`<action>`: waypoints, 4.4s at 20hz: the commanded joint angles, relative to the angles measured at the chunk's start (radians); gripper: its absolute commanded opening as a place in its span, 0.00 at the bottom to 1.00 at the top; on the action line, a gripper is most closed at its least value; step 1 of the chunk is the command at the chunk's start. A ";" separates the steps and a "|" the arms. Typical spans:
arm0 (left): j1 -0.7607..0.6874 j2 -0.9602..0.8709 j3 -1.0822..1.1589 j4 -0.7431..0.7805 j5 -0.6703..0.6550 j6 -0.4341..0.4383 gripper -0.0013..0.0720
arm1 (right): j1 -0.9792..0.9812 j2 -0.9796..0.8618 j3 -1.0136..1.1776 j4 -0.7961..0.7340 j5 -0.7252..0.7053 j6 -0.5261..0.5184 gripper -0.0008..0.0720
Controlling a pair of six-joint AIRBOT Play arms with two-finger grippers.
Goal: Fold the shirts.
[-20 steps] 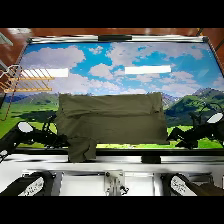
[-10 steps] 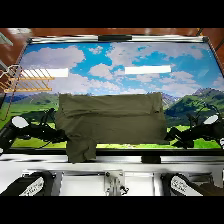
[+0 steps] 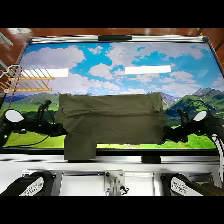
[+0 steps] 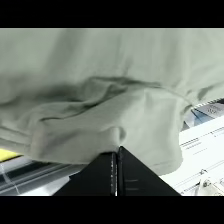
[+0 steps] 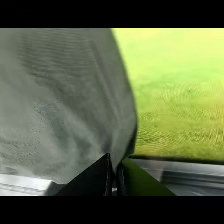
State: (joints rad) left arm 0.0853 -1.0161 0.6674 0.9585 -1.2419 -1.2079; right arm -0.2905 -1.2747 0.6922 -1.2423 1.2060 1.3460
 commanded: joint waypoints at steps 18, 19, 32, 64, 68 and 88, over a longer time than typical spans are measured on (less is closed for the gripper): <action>0.107 -0.589 0.644 -0.048 0.074 -0.015 0.06 | 0.261 -0.362 0.692 -0.082 -0.325 0.173 0.11; 0.106 -0.604 0.647 -0.071 0.104 -0.025 0.06 | 0.261 -0.375 0.692 -0.074 -0.329 0.173 0.11; 0.120 -0.651 0.760 -0.177 0.002 -0.016 0.66 | 0.134 -0.374 0.692 0.028 -0.219 0.188 0.82; -0.676 -0.768 0.715 -0.552 0.450 -0.140 0.13 | 0.108 0.227 0.692 0.343 0.220 0.330 0.11; -0.797 -0.833 0.740 -0.752 0.597 -0.140 0.12 | 0.108 0.322 0.692 0.344 0.281 0.383 0.11; 0.060 -0.030 0.608 -0.224 0.286 -0.178 0.06 | 0.758 -0.149 0.692 0.381 -0.336 0.328 0.10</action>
State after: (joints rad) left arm -0.0265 -1.1767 1.2797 0.6983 -0.8780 -1.3773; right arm 0.3351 -1.2690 1.3834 -0.9047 1.0752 1.6886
